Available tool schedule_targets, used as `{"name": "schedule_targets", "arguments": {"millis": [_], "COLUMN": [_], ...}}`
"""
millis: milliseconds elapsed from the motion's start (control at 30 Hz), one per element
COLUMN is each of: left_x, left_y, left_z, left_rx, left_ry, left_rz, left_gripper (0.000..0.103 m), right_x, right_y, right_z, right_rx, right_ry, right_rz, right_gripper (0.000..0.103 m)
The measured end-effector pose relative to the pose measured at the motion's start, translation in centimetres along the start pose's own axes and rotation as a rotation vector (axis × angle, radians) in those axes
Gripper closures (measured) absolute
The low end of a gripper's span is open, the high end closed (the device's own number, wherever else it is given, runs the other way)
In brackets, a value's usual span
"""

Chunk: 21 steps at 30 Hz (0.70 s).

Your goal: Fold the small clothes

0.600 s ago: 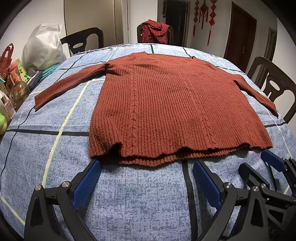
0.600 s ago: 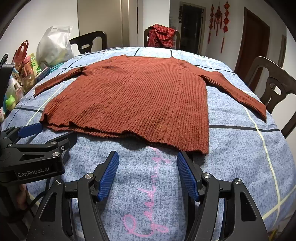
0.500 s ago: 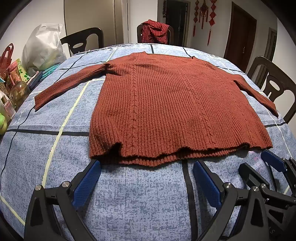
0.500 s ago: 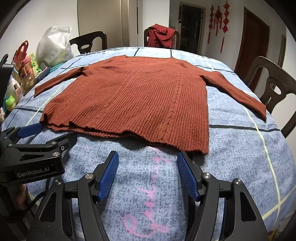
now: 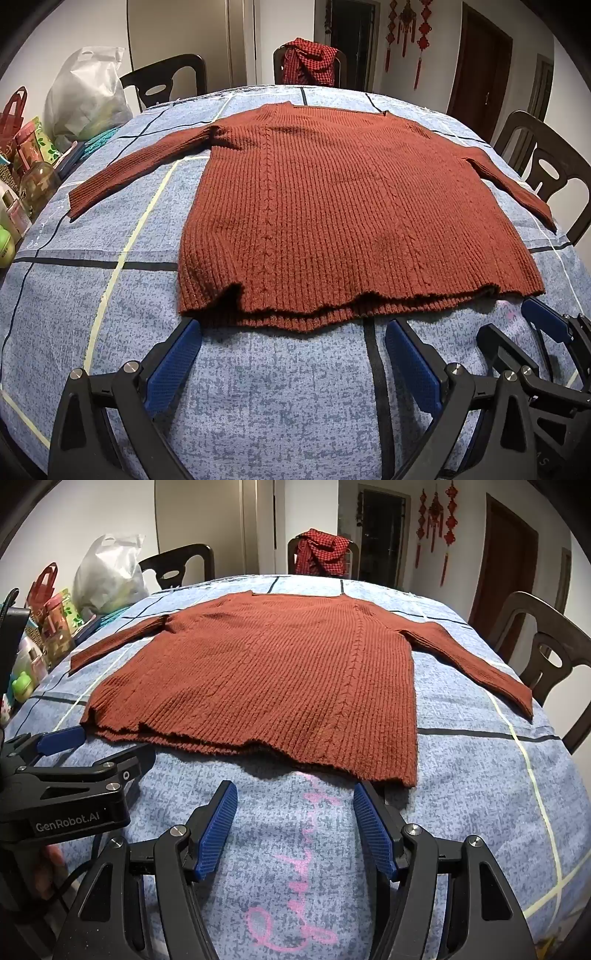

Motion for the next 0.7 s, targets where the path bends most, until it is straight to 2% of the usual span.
{"name": "schedule_targets", "arguments": {"millis": [500,700], "left_x": [0.1,0.2], "left_y": [0.7,0.4], "left_z": [1.1,0.4], "left_rx": [-0.002,0.001], "left_ry": [0.000,0.001], "left_rz": [-0.004,-0.001], "left_gripper": [0.002,0.002], "right_x": [-0.2,-0.2], "right_y": [0.0,0.0], "right_z": [0.2,0.2], "right_rx": [0.002,0.002], "right_ry": [-0.003,-0.003], "right_rz": [-0.002,-0.002], "right_gripper": [0.037,0.037]}}
Point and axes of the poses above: each gripper's, at about its wrist camera, not at the fingertips, and y roughly the way its jaws point, z to its left, x to its top, the point moved 6 cm from there along y, roughly the way its jaws point, and after that the axes turned 3 degrees about z, right-handed, at the moved point
